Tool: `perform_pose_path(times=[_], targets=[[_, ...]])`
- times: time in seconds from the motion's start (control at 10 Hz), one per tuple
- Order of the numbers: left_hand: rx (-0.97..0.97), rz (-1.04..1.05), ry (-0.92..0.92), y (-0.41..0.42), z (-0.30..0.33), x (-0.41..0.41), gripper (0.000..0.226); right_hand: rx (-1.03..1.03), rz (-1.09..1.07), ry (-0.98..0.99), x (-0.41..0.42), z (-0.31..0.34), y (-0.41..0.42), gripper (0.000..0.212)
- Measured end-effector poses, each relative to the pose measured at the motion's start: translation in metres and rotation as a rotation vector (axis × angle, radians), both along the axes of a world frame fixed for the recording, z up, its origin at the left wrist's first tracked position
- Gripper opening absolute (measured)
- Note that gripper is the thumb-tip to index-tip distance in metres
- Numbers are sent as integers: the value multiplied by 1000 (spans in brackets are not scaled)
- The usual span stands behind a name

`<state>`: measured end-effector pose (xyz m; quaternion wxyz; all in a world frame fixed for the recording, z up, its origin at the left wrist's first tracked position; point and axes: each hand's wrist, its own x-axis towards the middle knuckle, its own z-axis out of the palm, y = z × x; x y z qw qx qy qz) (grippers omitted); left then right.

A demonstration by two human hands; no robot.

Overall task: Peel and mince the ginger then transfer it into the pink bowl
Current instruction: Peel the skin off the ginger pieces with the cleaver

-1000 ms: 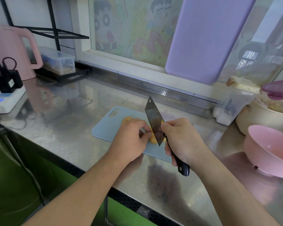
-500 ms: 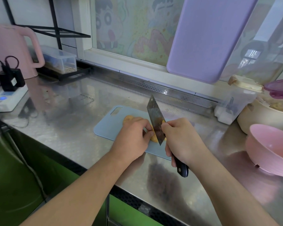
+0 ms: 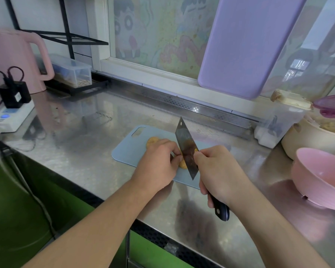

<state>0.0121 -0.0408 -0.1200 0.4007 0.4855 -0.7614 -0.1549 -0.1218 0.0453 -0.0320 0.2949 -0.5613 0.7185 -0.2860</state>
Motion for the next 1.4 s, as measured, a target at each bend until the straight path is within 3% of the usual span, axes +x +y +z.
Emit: perform_pose_path(times=[0.2,0.3,0.4,0.6,0.8,1.0,1.4], targets=[[-1,-10,17,0,1,1,16,58,8,26,1,11,-1,30],[-5,-8,21,0,2,1,17,57,23,165,2,15,-8,36],[4,-7,22,0,2,2,20,71,32,183,7,21,-12,37],[16,-2,34,1,3,2,22,122,80,157,9,25,-11,25],[22,2,46,3,6,3,28,87,88,269,17,28,-14,36],[32,4,38,2,6,2,18,94,89,288,16,28,-12,28],[39,9,38,8,13,1,10,79,78,291,12,20,-12,34]])
